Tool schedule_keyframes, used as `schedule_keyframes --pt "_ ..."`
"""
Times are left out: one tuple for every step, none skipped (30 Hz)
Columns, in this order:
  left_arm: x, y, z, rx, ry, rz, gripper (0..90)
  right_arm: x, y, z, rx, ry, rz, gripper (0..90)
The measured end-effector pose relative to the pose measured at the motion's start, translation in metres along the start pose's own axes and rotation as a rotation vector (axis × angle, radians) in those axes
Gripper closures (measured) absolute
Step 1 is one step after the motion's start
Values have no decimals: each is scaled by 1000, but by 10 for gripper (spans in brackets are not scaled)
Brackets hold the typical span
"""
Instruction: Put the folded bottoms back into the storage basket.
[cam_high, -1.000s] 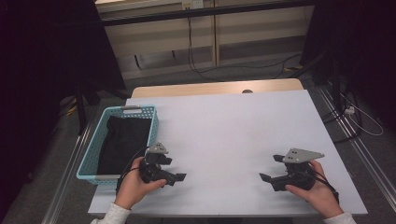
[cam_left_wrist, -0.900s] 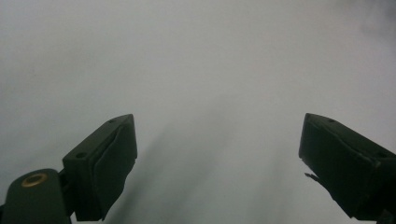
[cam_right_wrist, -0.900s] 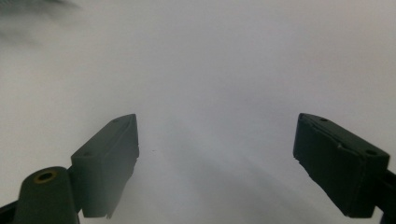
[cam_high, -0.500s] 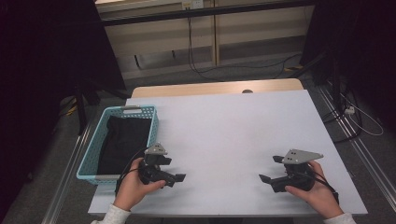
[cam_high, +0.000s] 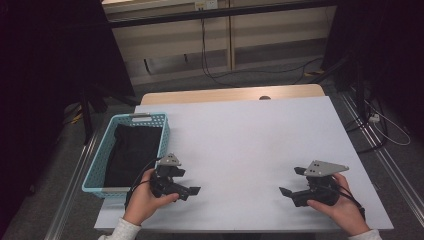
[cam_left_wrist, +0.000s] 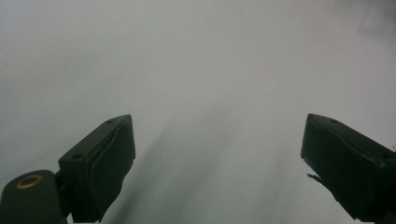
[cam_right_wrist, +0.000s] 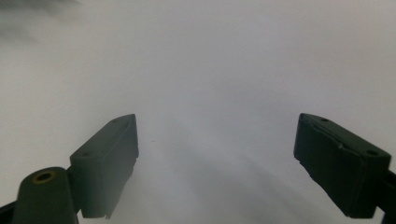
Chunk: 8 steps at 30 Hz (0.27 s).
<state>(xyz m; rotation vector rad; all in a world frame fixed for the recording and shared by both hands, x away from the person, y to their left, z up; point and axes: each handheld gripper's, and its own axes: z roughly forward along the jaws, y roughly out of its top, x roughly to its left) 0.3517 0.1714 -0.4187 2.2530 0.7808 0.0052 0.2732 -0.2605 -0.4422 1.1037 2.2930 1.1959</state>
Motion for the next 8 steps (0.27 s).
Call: schedule_keyframes --pt "0 0 0 -1 1 0 99 0 0 0 1 1 2 137" --pt "0 0 -1 -1 1 0 99 0 0 1 4 2 4 137" --pt "0 0 -1 -2 1 1 99 0 0 1 5 3 2 137" --pt "0 0 -1 -1 1 1 99 0 -1 1 7 3 0 137" --pt "0 0 -1 -2 1 0 99 0 -1 2 8 2 -2 137" --pt "1 0 -1 -1 0 0 99 0 -1 2 8 1 -3 137" --pt "1 0 0 0 0 0 99 0 -1 2 8 1 -1 137" --pt "1 0 0 1 0 1 99 1 -1 2 8 1 -1 137"
